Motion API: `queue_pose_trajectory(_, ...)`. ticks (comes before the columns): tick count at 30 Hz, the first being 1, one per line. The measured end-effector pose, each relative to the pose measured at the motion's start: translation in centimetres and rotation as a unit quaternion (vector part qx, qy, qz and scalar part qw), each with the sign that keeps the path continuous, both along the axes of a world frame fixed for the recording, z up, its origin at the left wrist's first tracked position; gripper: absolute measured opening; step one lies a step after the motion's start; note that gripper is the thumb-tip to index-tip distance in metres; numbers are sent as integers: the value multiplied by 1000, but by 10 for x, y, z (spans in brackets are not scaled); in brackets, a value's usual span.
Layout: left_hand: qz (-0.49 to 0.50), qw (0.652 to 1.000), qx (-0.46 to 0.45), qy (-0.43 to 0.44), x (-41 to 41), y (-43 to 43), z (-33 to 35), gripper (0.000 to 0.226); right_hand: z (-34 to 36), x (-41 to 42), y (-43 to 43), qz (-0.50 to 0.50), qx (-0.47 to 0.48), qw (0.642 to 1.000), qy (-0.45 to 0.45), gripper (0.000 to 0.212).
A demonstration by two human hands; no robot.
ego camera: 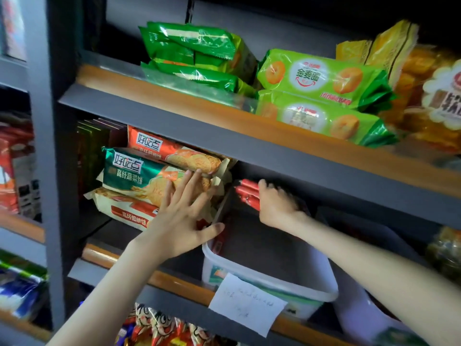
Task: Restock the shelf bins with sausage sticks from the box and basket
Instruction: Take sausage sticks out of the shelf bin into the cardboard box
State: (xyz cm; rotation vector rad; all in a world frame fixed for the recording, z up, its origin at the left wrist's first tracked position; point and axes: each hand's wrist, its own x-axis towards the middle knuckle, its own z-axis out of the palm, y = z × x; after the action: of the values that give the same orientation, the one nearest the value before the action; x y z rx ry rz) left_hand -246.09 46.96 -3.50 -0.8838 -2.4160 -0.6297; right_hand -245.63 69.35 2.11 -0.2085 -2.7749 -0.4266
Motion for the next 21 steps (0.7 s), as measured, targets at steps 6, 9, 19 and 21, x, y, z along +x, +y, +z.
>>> queue_pose_trajectory(6, -11, 996, 71, 45, 25, -16, 4, 73, 6, 71, -48, 213, -15, 974, 82, 44)
queue_pose_trajectory(9, -12, 996, 59, 61, 47, -40, -2, 65, 8, 101, -82, 304, -11, 945, 119, 55)
queue_pose_trajectory(19, 191, 981, 33, -32, 162, -198, -87, 52, -7, 178, -213, 547, -57, 816, 177, 40)
queue_pose_trajectory(21, 228, 967, 44, -102, 191, -231, -125, 53, -32, 182, -242, 588, -82, 794, 132, 39)
